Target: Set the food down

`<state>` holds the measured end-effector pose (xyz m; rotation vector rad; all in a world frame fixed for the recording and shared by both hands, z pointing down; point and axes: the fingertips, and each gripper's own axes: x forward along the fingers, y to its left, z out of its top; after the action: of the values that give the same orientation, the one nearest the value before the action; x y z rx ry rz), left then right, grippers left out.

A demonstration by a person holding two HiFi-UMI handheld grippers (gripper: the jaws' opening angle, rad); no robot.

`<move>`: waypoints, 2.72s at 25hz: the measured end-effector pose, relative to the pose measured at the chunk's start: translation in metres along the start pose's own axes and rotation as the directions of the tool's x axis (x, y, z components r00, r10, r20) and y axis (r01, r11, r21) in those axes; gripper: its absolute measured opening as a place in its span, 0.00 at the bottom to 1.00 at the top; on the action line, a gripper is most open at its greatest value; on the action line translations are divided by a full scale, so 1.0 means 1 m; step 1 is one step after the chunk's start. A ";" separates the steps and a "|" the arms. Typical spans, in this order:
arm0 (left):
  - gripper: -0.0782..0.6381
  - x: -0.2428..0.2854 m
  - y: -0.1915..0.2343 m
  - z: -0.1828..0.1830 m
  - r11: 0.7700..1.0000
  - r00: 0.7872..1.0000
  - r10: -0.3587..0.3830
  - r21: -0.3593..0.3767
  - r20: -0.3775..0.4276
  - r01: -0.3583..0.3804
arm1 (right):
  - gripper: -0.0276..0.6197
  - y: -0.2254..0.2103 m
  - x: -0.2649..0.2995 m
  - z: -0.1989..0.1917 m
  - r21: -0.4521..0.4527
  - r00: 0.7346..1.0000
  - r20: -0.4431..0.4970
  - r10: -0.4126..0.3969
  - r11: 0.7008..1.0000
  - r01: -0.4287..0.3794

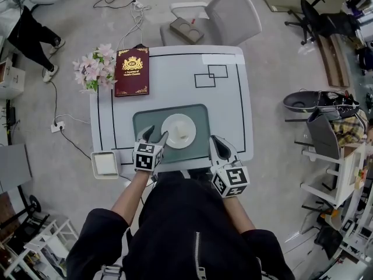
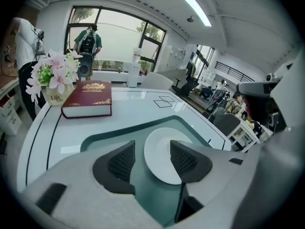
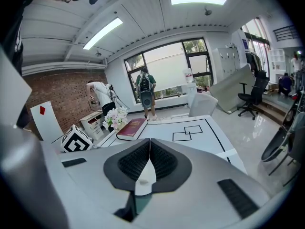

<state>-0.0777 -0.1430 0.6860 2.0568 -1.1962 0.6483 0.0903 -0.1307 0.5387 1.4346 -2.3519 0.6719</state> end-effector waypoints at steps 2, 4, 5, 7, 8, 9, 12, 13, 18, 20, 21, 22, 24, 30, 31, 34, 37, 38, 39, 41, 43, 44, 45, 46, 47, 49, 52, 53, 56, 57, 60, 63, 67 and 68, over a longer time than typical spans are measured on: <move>0.40 -0.007 0.002 0.007 1.000 0.999 0.007 0.004 0.032 -0.007 | 0.06 0.004 0.003 0.001 -0.003 1.000 0.000 0.007 1.000 -0.007; 0.34 -0.015 0.006 0.015 1.000 0.998 0.019 0.005 0.068 -0.020 | 0.06 0.011 0.007 0.003 -0.008 1.000 0.002 0.017 1.000 -0.017; 0.30 -0.019 0.009 0.019 1.000 0.996 0.030 0.007 0.085 -0.031 | 0.06 0.015 0.009 0.004 -0.011 1.000 0.002 0.024 1.000 -0.024; 0.17 -0.028 0.015 0.024 0.999 0.992 0.049 0.011 0.115 -0.051 | 0.06 0.024 0.014 0.006 -0.018 0.999 0.002 0.039 0.999 -0.039; 0.15 -0.033 0.017 0.027 0.998 0.990 0.052 0.011 0.131 -0.054 | 0.06 0.029 0.016 0.006 -0.022 0.999 0.001 0.045 0.999 -0.045; 0.12 -0.038 0.019 0.030 0.999 0.988 0.050 0.009 0.147 -0.052 | 0.06 0.033 0.019 0.006 -0.025 0.999 0.000 0.051 0.998 -0.051; 0.12 -0.051 0.023 0.038 0.999 0.979 0.038 0.008 0.200 -0.040 | 0.06 0.046 0.027 0.005 -0.032 0.998 -0.006 0.063 0.998 -0.063; 0.12 -0.057 0.025 0.041 0.999 0.975 0.036 0.007 0.218 -0.038 | 0.06 0.051 0.030 0.004 -0.035 0.998 -0.009 0.068 0.997 -0.069; 0.12 -0.083 0.022 0.061 1.000 0.948 0.002 0.001 0.318 -0.002 | 0.06 0.075 0.040 0.000 -0.053 0.994 -0.025 0.108 0.993 -0.109; 0.12 -0.089 0.019 0.067 1.000 0.941 -0.009 0.005 0.338 0.008 | 0.06 0.083 0.041 -0.003 -0.072 0.991 -0.038 0.130 0.989 -0.132; 0.12 -0.092 0.017 0.069 1.000 0.938 -0.010 0.001 0.346 0.011 | 0.06 0.087 0.039 -0.006 -0.083 0.988 -0.047 0.145 0.985 -0.149; 0.12 -0.097 0.014 0.069 1.000 0.934 -0.008 -0.005 0.357 0.010 | 0.06 0.090 0.037 -0.008 -0.091 0.985 -0.054 0.162 0.982 -0.167; 0.12 -0.107 0.008 0.073 1.000 0.924 0.007 -0.012 0.382 -0.002 | 0.06 0.094 0.032 -0.008 -0.099 0.979 -0.055 0.195 0.975 -0.200; 0.12 -0.144 -0.021 0.080 0.998 0.886 0.065 -0.025 0.458 -0.060 | 0.06 0.095 0.008 0.003 -0.141 0.963 -0.025 0.268 0.953 -0.268; 0.12 -0.149 -0.027 0.079 0.997 0.882 0.070 -0.023 0.466 -0.067 | 0.06 0.094 0.001 0.006 -0.142 0.961 -0.015 0.276 0.951 -0.275; 0.12 -0.158 -0.047 0.078 0.997 0.875 0.078 -0.014 0.479 -0.082 | 0.06 0.089 -0.016 0.005 -0.148 0.955 -0.001 0.296 0.945 -0.293; 0.12 -0.163 -0.067 0.075 0.996 0.870 0.083 -0.015 0.486 -0.086 | 0.06 0.083 -0.030 -0.001 -0.157 0.950 -0.004 0.311 0.939 -0.308; 0.12 -0.164 -0.073 0.073 0.996 0.870 0.082 -0.014 0.487 -0.086 | 0.06 0.081 -0.035 -0.002 -0.159 0.950 -0.001 0.313 0.938 -0.309; 0.12 -0.164 -0.080 0.073 0.996 0.870 0.081 -0.011 0.487 -0.086 | 0.06 0.078 -0.039 -0.003 -0.160 0.950 0.002 0.314 0.937 -0.309; 0.12 -0.164 -0.092 0.072 0.996 0.869 0.074 0.001 0.488 -0.086 | 0.06 0.074 -0.045 -0.004 -0.164 0.949 0.006 0.316 0.936 -0.311; 0.12 -0.164 -0.104 0.073 0.997 0.867 0.061 0.017 0.494 -0.080 | 0.06 0.071 -0.049 -0.003 -0.172 0.948 0.011 0.319 0.934 -0.313; 0.12 -0.165 -0.109 0.075 0.997 0.866 0.053 0.025 0.498 -0.075 | 0.06 0.070 -0.051 -0.002 -0.177 0.947 0.013 0.320 0.933 -0.313; 0.12 -0.165 -0.114 0.077 0.997 0.865 0.045 0.032 0.501 -0.070 | 0.06 0.069 -0.052 0.000 -0.180 0.947 0.015 0.322 0.932 -0.314; 0.12 -0.166 -0.119 0.079 0.997 0.864 0.037 0.038 0.503 -0.065 | 0.06 0.069 -0.052 0.001 -0.183 0.946 0.017 0.324 0.931 -0.316; 0.12 -0.166 -0.123 0.081 0.997 0.863 0.030 0.045 0.504 -0.060 | 0.05 0.068 -0.053 0.003 -0.185 0.945 0.020 0.326 0.930 -0.317; 0.12 -0.166 -0.130 0.083 0.997 0.864 0.016 0.060 0.504 -0.054 | 0.05 0.068 -0.055 0.006 -0.190 0.944 0.025 0.328 0.929 -0.317; 0.12 -0.168 -0.138 0.087 0.996 0.861 -0.009 0.079 0.508 -0.036 | 0.05 0.068 -0.058 0.008 -0.195 0.946 0.028 0.324 0.929 -0.313; 0.12 -0.169 -0.139 0.089 0.996 0.858 -0.016 0.082 0.513 -0.030 | 0.05 0.068 -0.060 0.008 -0.197 0.946 0.029 0.323 0.930 -0.311; 0.12 -0.169 -0.138 0.091 0.996 0.851 -0.020 0.084 0.525 -0.029 | 0.05 0.067 -0.060 0.008 -0.202 0.948 0.037 0.316 0.931 -0.303; 0.12 -0.170 -0.137 0.091 0.996 0.849 -0.021 0.083 0.528 -0.027 | 0.05 0.067 -0.060 0.008 -0.202 0.949 0.040 0.312 0.933 -0.298; 0.12 -0.169 -0.136 0.088 0.997 0.850 -0.025 0.076 0.527 -0.017 | 0.05 0.067 -0.058 0.007 -0.198 0.953 0.045 0.299 0.938 -0.285; 0.12 -0.165 -0.134 0.088 0.997 0.853 -0.033 0.071 0.520 -0.004 | 0.05 0.071 -0.057 0.013 -0.204 0.953 0.056 0.296 0.938 -0.279; 0.12 -0.163 -0.132 0.093 0.997 0.849 -0.038 0.073 0.528 0.000 | 0.05 0.069 -0.053 0.021 -0.218 0.957 0.068 0.282 0.940 -0.261; 0.12 -0.162 -0.130 0.095 0.998 0.846 -0.035 0.069 0.531 -0.002 | 0.05 0.067 -0.052 0.022 -0.215 0.958 0.072 0.277 0.942 -0.256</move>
<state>-0.0284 -0.0775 0.4730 2.3879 -1.4691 0.0927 0.0534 -0.0777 0.4791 1.0976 -2.6365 0.4122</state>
